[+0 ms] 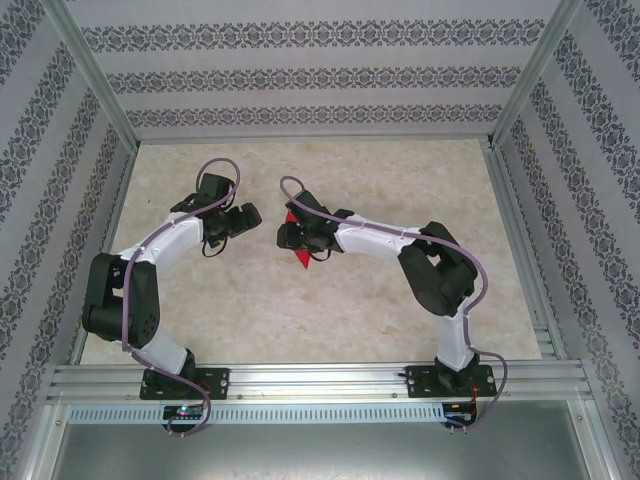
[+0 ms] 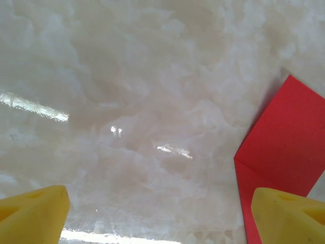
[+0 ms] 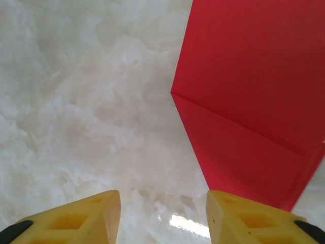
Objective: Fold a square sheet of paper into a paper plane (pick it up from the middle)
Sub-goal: Turn over the paper at the center of the table, then fold the wing for the fifth time at the center of the table.
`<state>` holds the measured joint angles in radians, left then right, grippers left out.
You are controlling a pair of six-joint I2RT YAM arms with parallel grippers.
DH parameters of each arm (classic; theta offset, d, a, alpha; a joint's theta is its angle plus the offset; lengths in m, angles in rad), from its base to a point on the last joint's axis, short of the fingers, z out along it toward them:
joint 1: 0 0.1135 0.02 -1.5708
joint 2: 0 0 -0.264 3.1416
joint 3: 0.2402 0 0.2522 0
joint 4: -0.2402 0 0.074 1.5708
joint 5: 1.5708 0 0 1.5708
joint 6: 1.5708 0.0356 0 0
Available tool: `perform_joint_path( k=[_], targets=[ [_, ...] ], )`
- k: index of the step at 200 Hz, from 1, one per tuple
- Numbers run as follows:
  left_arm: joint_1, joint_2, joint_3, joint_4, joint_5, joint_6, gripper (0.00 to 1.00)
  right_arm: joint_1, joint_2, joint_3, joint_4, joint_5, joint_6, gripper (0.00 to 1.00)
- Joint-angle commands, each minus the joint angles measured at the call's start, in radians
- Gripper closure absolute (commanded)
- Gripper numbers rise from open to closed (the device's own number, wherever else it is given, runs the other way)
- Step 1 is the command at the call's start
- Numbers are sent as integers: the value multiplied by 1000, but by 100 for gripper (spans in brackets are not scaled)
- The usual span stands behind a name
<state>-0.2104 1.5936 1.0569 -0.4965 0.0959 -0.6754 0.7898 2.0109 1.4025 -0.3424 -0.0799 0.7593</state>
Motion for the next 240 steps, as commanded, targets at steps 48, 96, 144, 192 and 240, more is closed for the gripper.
perform_joint_path(
  k=[48, 96, 144, 192, 240],
  targets=[
    [11, 2, 13, 53, 32, 26, 6, -13, 95, 62, -165, -63, -160, 52],
    [11, 7, 12, 59, 63, 37, 5, -95, 42, -78, -245, -142, -378, 51],
    [11, 5, -1, 78, 109, 41, 5, -205, -79, -187, -356, -235, -602, 50],
    [5, 2, -37, 138, 182, 4, 0, -185, -237, -178, -207, -98, -298, 47],
    [-29, 29, -67, 247, 336, -52, 0, -149, -219, -220, -28, 20, -75, 50]
  ],
)
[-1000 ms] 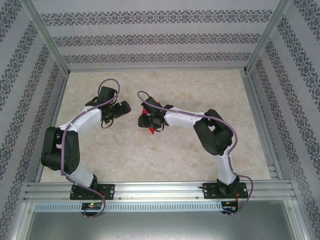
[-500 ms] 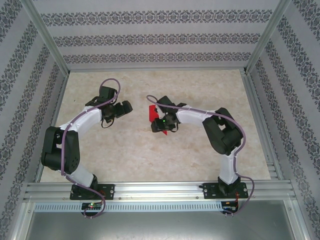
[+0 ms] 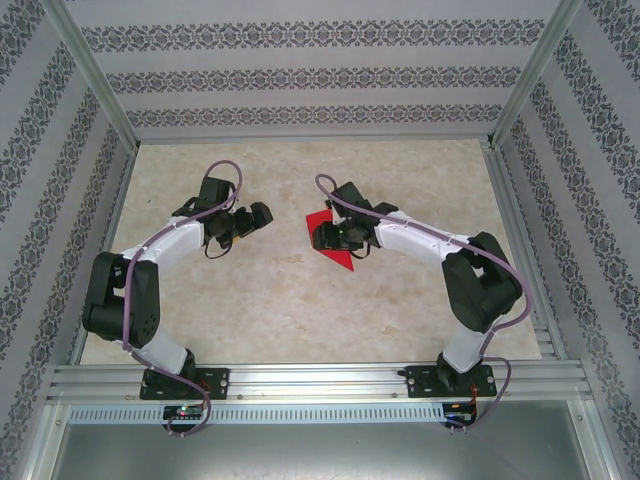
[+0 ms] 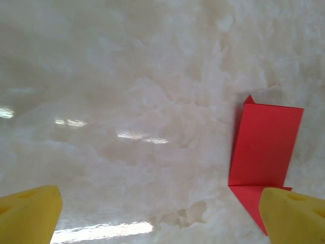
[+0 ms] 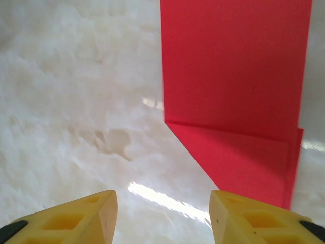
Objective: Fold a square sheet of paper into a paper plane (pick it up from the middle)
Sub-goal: Fold the wing for the fifth time at the center of the table.
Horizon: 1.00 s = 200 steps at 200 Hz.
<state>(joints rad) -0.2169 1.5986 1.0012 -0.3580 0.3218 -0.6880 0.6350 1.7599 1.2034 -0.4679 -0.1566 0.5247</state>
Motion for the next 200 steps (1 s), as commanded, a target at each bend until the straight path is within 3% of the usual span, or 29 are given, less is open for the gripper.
perform_joint_path(
  k=[1, 53, 101, 124, 164, 200],
  targets=[
    [-23, 25, -12, 111, 112, -40, 0, 6, 33, -20, 99, 99, 162, 50],
    [-64, 82, 19, 136, 158, -55, 0, -3, 111, -9, 105, 181, 263, 50],
    [-71, 100, 36, 118, 154, -55, 1, 5, 194, 2, 106, 128, 219, 51],
    [-71, 101, 41, 107, 149, -51, 1, 6, 230, -4, 127, 83, 141, 51],
    [-72, 95, 47, 83, 146, -38, 1, 23, 268, -45, 155, 12, -130, 53],
    [-72, 82, 25, 84, 143, -39, 1, 9, 188, -106, 193, -80, -229, 55]
  ],
)
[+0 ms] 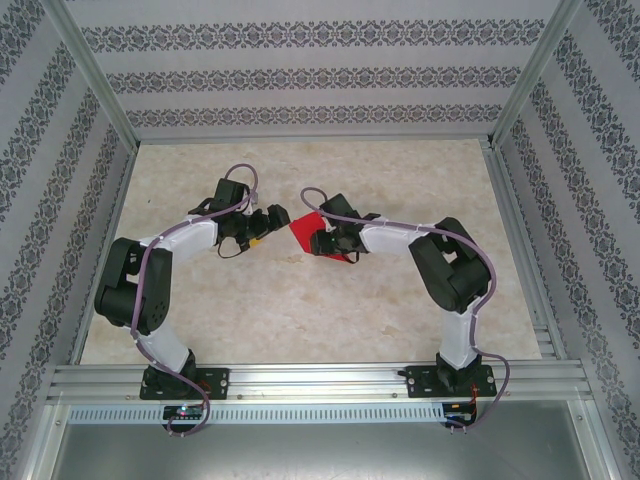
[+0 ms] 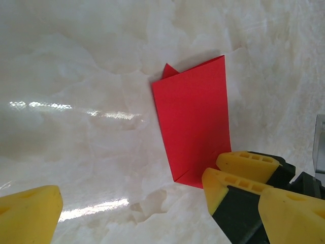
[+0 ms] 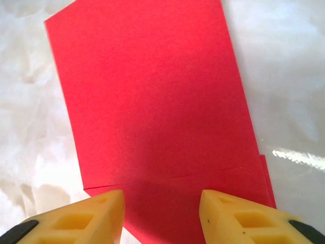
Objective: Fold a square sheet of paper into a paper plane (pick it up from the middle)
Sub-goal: Fold the wing for the fifth time at the center of the table.
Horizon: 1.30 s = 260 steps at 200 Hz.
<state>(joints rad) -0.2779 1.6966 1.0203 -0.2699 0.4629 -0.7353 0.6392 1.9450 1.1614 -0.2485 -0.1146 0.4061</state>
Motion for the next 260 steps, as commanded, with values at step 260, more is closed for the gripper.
perform_joint_path(
  k=[260],
  targets=[
    [-169, 111, -11, 182, 132, -236, 15, -186, -9, -263, 339, -373, 480, 61]
  ],
)
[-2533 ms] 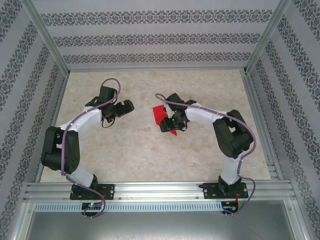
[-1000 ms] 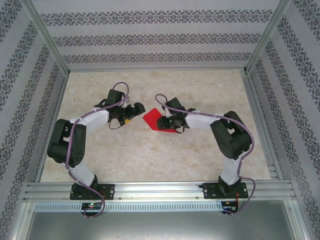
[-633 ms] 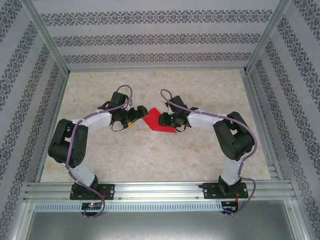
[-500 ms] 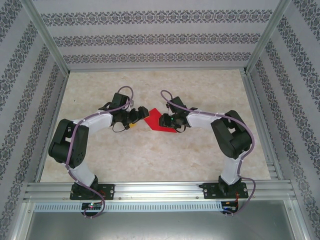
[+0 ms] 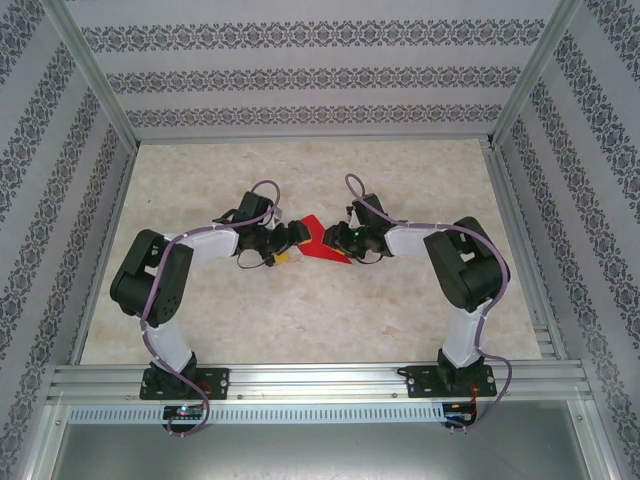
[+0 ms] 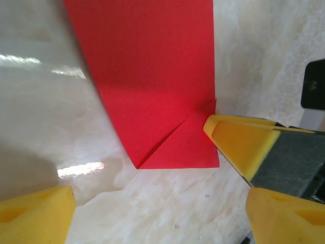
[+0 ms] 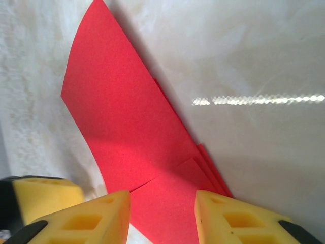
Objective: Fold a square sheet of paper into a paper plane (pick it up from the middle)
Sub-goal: Fold the wing for the fifth time at the center of the table.
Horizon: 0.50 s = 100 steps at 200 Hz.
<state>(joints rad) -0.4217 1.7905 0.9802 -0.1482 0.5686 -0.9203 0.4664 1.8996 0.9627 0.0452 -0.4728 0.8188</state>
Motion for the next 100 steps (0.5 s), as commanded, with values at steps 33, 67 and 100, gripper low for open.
perform_joint_path(
  k=[33, 67, 100],
  targets=[
    [-36, 44, 46, 74, 27, -79, 20, -22, 41, -82, 68, -29, 80, 61],
    [-47, 67, 61, 79, 25, -96, 26, -28, 42, -93, 82, -32, 83, 61],
    [-49, 84, 75, 85, 23, -102, 32, -29, 42, -104, 90, -33, 82, 61]
  ],
)
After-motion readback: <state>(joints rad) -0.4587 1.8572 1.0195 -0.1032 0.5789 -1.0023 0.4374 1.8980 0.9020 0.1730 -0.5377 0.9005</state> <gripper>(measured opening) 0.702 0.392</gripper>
